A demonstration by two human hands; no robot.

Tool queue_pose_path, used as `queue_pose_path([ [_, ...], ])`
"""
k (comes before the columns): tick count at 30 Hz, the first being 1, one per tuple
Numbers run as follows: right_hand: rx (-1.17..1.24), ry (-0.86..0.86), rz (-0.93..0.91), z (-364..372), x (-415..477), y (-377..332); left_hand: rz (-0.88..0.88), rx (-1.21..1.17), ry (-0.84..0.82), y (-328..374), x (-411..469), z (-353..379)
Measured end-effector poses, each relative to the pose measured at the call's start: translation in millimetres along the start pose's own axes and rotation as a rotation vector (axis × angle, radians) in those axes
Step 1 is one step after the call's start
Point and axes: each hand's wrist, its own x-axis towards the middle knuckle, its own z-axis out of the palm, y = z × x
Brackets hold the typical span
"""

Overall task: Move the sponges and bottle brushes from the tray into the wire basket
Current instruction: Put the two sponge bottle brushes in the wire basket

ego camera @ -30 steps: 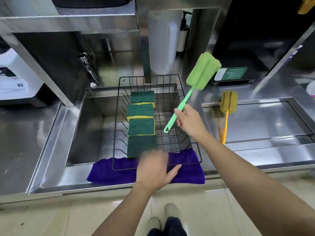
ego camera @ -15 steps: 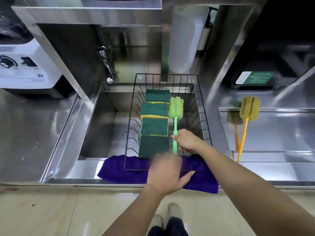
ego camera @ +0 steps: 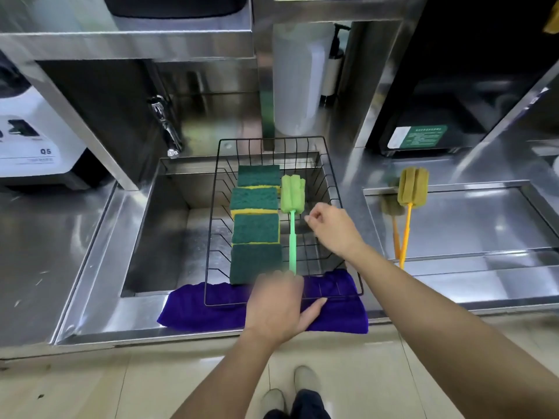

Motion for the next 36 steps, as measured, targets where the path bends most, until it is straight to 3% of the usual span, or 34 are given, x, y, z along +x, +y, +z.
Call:
queue_pose_path([
  [9,0.016,0.426,0.288,-52,-17,85,-0.05,-0.013,-0.099,18,13,-6],
  [12,-0.004,0.401,0.396,-54,-19,109,-0.041,-0.015,-0.128,23,17,-5],
  [18,-0.057,0.174,0.546,-43,-22,129,-0.053,-0.029,-0.146,23,16,-1],
  [26,0.008,0.124,0.573,-46,-19,136,-0.048,-0.033,-0.14,21,14,2],
  [30,0.174,0.261,0.565,-57,-21,131,-0.048,-0.045,-0.135,21,14,2],
  [36,0.374,0.47,0.355,-77,-14,95,-0.066,-0.055,-0.105,22,15,0],
])
